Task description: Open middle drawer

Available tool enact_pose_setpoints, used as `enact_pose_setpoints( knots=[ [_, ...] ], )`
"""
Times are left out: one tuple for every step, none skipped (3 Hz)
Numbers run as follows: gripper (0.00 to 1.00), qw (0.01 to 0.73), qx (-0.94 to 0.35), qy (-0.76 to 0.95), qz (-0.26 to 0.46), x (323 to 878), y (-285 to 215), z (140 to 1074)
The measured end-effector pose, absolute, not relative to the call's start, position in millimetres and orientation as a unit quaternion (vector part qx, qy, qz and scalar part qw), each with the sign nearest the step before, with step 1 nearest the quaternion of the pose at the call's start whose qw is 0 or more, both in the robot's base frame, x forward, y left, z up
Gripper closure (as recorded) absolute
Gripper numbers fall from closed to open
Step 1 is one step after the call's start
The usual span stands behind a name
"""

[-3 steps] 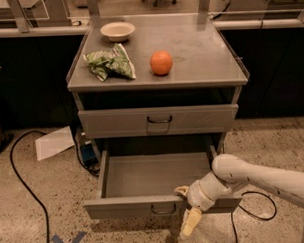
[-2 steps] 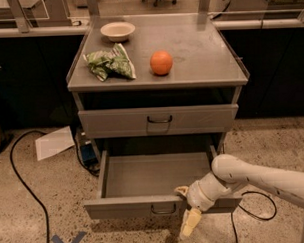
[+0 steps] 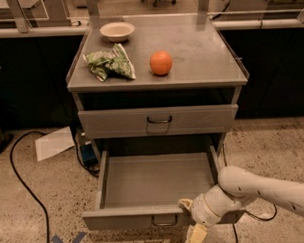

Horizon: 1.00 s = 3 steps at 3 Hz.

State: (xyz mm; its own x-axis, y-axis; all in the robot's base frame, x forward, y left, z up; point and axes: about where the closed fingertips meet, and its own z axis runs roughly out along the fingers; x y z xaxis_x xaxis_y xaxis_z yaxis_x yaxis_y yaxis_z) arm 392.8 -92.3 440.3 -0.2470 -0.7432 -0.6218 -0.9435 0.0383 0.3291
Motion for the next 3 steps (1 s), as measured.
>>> enact_pose_setpoints(
  knots=[
    [0.00,0.135,-0.575,0.723,0.360,355.8,-98.5,448.9],
    [0.00,0.135,-0.575,0.723,0.360,355.8,-98.5,448.8],
    [0.00,0.125,-0.581,0.710,0.378,352.0,-94.1,442.3]
  ],
)
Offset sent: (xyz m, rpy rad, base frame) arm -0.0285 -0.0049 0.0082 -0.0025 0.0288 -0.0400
